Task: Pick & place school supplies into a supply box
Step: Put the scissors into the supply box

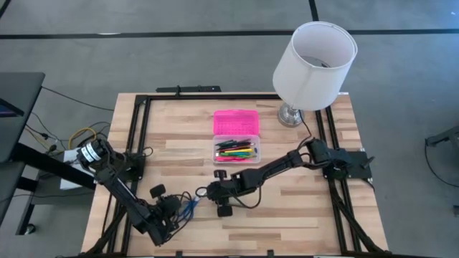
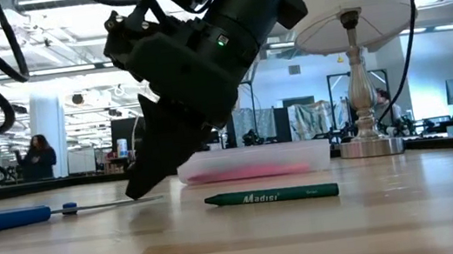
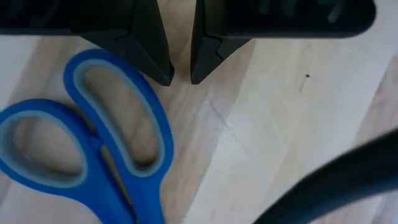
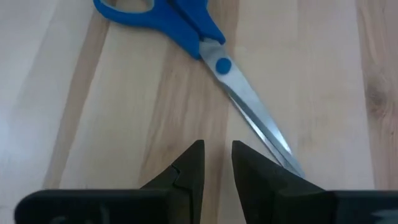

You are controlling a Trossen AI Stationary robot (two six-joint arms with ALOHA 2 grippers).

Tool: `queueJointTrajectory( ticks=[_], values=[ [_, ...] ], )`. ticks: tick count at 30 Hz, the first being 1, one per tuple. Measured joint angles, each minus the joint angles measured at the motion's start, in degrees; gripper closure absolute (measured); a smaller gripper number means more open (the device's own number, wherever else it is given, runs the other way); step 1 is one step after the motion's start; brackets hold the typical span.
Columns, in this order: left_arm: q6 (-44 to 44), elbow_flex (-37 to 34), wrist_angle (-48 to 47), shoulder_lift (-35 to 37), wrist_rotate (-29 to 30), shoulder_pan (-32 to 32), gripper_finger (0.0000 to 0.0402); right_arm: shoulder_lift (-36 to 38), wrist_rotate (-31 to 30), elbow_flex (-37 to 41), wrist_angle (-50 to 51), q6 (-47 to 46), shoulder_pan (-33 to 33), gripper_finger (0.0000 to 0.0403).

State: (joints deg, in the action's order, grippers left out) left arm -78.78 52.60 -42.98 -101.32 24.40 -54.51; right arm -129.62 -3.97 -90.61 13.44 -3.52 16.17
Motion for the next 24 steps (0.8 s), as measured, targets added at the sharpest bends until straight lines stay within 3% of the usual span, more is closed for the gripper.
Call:
queueJointTrajectory(
  ticks=[24],
  values=[
    [6.4,0.0,6.2,0.0,0.3,-0.2,0.0340,0.0,2.2,0.0,0.2,1.0,-7.3,0.0328]
  ],
)
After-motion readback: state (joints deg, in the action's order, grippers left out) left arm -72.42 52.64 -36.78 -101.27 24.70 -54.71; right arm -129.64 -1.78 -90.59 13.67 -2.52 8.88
